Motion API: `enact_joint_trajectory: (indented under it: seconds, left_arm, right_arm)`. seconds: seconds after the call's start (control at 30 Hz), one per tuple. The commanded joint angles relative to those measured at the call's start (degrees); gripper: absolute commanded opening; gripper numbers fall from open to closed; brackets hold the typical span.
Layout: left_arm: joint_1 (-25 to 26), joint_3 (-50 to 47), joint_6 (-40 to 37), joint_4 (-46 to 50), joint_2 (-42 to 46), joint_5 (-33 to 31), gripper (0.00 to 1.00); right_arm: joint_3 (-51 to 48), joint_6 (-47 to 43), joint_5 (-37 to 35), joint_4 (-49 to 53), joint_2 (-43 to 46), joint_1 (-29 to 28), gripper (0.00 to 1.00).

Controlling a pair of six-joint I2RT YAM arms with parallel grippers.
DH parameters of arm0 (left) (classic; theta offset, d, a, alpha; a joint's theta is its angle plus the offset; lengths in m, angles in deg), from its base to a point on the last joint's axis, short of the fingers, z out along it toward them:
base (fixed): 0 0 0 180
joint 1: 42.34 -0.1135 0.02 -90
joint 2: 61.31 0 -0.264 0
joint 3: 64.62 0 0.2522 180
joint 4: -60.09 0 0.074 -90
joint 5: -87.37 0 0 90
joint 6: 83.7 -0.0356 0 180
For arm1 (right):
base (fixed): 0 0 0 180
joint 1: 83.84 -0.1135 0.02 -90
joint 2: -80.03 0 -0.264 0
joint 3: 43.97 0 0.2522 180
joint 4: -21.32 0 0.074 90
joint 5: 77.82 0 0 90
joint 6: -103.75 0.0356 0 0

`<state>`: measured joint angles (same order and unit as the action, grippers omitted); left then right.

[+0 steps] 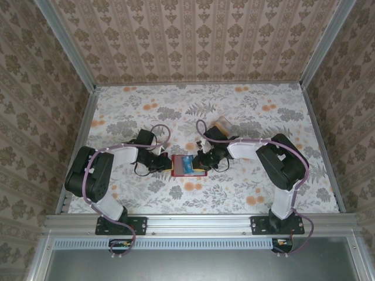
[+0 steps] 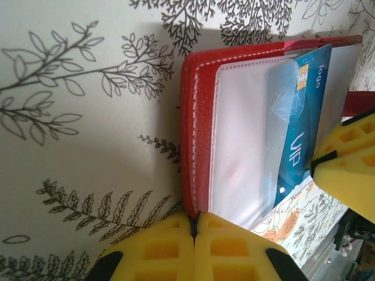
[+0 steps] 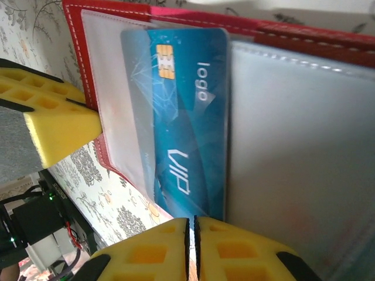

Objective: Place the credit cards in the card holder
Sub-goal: Insert the credit card into the card slot.

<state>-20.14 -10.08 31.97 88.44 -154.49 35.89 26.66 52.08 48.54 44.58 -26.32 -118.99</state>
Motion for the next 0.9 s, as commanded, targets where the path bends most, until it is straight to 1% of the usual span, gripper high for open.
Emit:
enact_joint_trajectory:
  seconds: [0.0,0.03,0.07,0.2,0.27,0.33,0.47,0.7,0.77,0.87]
  left_arm:
    - [0.5,-0.9,-0.2,-0.4,0.1,0.1,0.05]
    - [0.4,-0.8,-0.1,-0.5,0.2,0.2,0.05]
    - [0.4,-0.9,-0.1,-0.5,0.3,0.1,0.05]
    - [0.5,-1.3,0.0,-0.5,0.7,0.0,0.05]
    - [0.4,-1.5,0.2,-0.8,0.8,0.1,0.05]
    - [0.4,-1.9,0.6,-1.3,0.8,0.5,0.05]
    - [0.6,-2.2,1.0,-2.2,0.8,1.1,0.06]
    - [0.5,-2.4,1.3,-2.7,0.6,1.7,0.06]
    - [0.6,-2.4,1.4,-2.7,0.5,1.7,0.06]
    - [0.7,-2.4,1.7,-3.1,0.5,1.9,0.06]
  right_arm:
    - [1.7,1.4,-1.8,1.1,-1.2,-1.2,0.18]
    - [1.8,1.7,-2.2,1.0,-1.3,-1.5,0.22]
    - [1.8,1.9,-2.8,0.9,-0.9,-1.6,0.24]
    - [2.1,0.5,-7.9,3.8,3.3,-1.9,0.28]
    - [2.8,-1.2,-10.1,7.1,5.3,-1.9,0.33]
    - [3.0,-2.3,-11.4,8.8,6.0,-1.9,0.36]
    - [3.3,-2.8,-12.3,9.7,4.8,-2.1,0.38]
    - [5.2,-2.9,-14.5,10.5,1.9,-3.1,0.39]
    - [5.9,-2.9,-14.6,10.7,0.8,-3.5,0.41]
    - [6.9,-2.8,-14.2,10.5,-0.5,-4.4,0.40]
